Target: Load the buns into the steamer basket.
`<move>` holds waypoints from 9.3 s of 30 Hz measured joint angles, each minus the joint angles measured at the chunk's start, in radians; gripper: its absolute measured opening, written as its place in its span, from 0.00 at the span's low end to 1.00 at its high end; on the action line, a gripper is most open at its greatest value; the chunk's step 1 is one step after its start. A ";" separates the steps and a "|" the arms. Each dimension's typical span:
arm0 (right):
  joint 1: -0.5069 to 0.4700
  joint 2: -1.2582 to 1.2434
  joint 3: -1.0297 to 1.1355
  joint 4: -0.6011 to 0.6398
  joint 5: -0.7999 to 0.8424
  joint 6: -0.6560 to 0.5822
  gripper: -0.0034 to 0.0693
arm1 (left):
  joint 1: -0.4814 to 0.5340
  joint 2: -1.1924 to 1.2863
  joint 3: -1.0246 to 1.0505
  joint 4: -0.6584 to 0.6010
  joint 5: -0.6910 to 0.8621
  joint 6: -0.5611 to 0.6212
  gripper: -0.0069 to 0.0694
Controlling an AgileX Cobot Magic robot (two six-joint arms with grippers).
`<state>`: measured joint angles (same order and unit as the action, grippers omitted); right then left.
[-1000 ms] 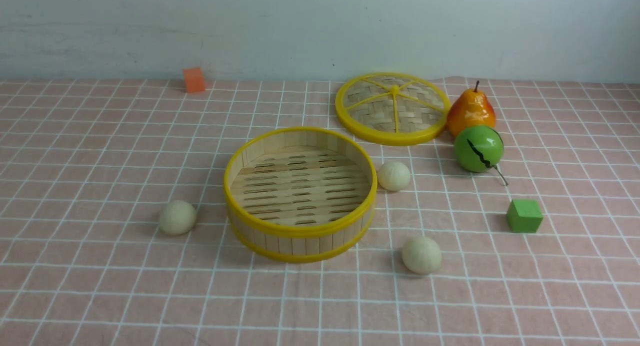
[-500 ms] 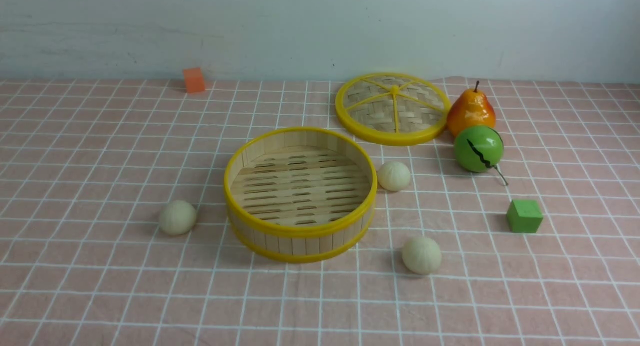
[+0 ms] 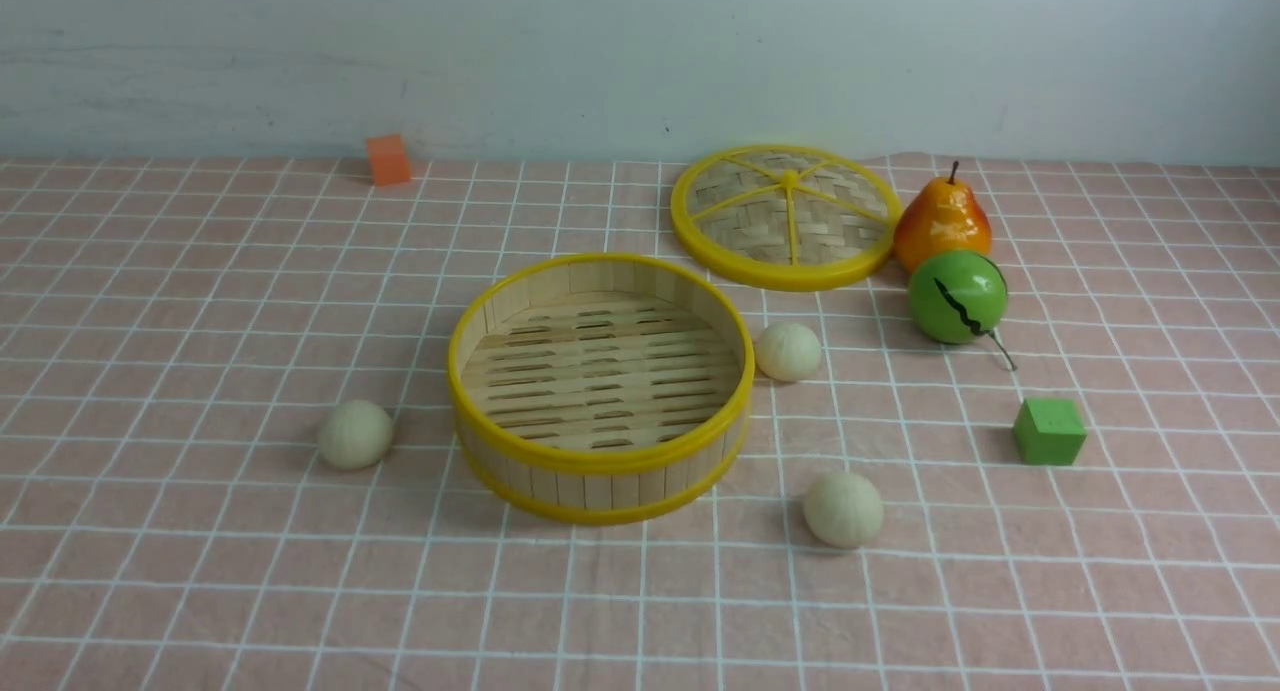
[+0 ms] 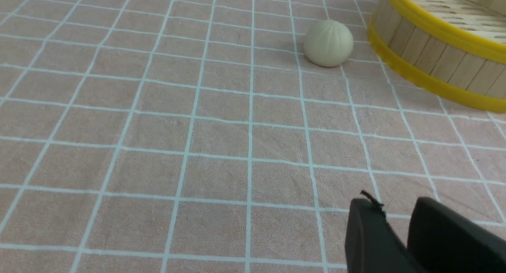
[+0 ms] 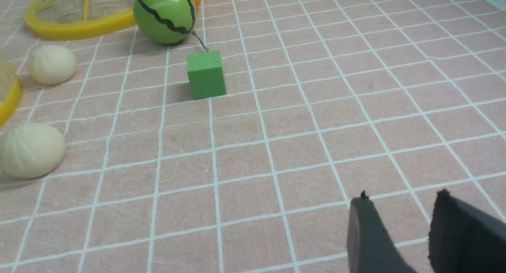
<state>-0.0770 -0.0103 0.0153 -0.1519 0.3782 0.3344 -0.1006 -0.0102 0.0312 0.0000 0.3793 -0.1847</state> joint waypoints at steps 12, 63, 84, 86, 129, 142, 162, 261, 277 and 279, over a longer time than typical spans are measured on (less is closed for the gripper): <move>0.000 0.000 0.010 -0.016 -0.344 0.000 0.38 | 0.000 0.000 0.000 0.000 -0.481 0.000 0.31; 0.410 1.381 -0.943 0.219 0.464 -0.433 0.05 | -0.128 1.706 -1.296 -0.017 0.325 -0.060 0.34; 0.410 1.398 -0.949 0.255 0.460 -0.446 0.07 | -0.094 2.033 -1.544 0.098 0.432 -0.184 0.26; 0.410 1.398 -0.949 0.255 0.455 -0.446 0.07 | -0.094 2.033 -1.556 0.099 0.444 -0.182 0.20; 0.410 1.940 -1.601 0.288 0.372 -0.431 0.66 | -0.283 1.424 -1.532 0.075 0.646 -0.040 0.34; 0.399 2.321 -2.039 0.297 0.444 -0.431 0.62 | -0.283 1.035 -0.960 0.113 0.463 -0.046 0.08; 0.477 2.275 -2.276 0.354 0.633 -0.531 0.07 | -0.283 1.007 -0.668 0.443 0.317 -0.477 0.08; 0.692 2.176 -1.978 0.074 0.635 -0.679 0.68 | -0.283 0.930 -0.680 0.140 0.337 -0.296 0.12; 0.685 1.656 -2.008 -0.101 0.870 -0.359 0.10 | -0.283 0.368 -0.435 0.034 -0.045 -0.074 0.12; 0.668 1.551 -1.884 -0.060 0.871 -0.351 0.03 | -0.283 0.312 -0.378 0.040 -0.093 -0.074 0.12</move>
<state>0.5910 1.5410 -1.8685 -0.2121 1.2488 -0.0164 -0.3832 0.3021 -0.3465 0.0398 0.2867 -0.2590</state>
